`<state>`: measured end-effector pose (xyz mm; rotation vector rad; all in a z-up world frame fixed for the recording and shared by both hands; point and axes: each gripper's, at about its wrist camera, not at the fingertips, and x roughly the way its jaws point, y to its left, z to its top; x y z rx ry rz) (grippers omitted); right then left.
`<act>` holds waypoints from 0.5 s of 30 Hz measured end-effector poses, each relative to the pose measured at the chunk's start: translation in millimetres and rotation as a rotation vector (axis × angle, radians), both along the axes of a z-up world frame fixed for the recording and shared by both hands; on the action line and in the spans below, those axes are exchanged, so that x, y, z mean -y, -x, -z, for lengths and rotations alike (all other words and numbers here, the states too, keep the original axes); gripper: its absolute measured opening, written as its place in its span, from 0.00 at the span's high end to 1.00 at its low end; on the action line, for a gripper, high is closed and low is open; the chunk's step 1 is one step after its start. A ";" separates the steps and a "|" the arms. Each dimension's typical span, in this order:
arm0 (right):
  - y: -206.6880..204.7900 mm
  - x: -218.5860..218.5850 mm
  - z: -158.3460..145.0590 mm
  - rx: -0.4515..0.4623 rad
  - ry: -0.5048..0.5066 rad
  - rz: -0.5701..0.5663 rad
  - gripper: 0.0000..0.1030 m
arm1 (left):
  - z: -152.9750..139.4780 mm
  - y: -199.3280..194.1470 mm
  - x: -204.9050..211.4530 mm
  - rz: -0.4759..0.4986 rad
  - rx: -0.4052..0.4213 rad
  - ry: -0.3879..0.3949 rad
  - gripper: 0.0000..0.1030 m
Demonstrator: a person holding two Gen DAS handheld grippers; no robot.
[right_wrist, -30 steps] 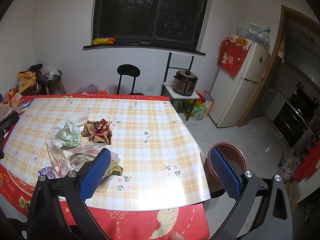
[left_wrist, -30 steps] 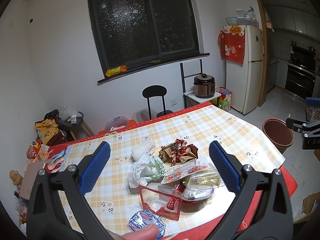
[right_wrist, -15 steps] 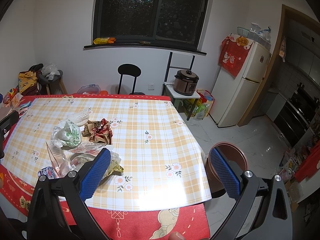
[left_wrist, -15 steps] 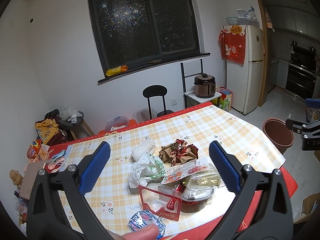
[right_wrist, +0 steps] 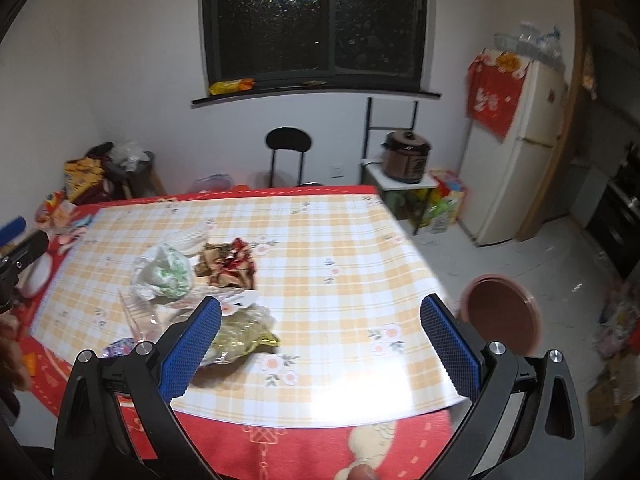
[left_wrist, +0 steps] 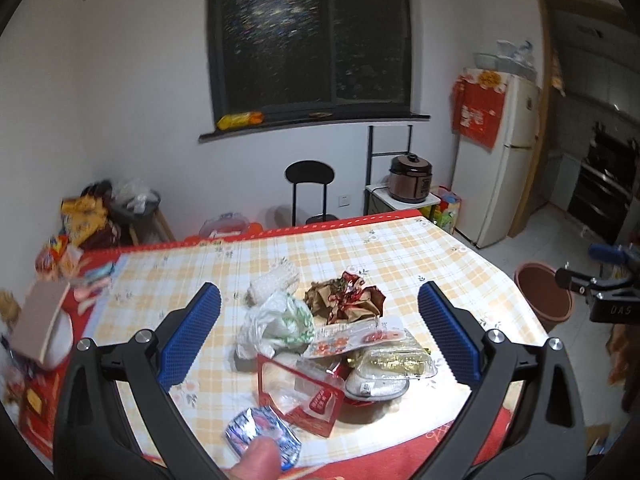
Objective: Collect trash
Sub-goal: 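Grasp the blue snack wrapper with the left tool while the right tool grasps the clear plastic tray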
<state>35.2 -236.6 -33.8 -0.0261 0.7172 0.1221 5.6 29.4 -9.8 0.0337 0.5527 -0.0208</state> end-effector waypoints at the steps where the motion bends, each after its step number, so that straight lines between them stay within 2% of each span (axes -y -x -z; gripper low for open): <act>1: -2.9 1.5 4.1 -0.007 -0.014 -0.010 0.05 | 3.3 3.0 -4.6 -0.029 0.002 0.017 0.05; 8: -17.3 3.1 38.3 -0.051 -0.084 -0.119 0.05 | 28.2 21.9 -22.4 -0.212 -0.015 0.061 0.05; 13: -24.2 0.4 54.8 -0.063 -0.100 -0.227 0.05 | 46.6 36.7 -33.6 -0.324 -0.075 0.124 0.05; 15: -24.8 -0.9 59.4 -0.059 -0.093 -0.269 0.05 | 55.7 42.5 -37.0 -0.377 -0.098 0.122 0.05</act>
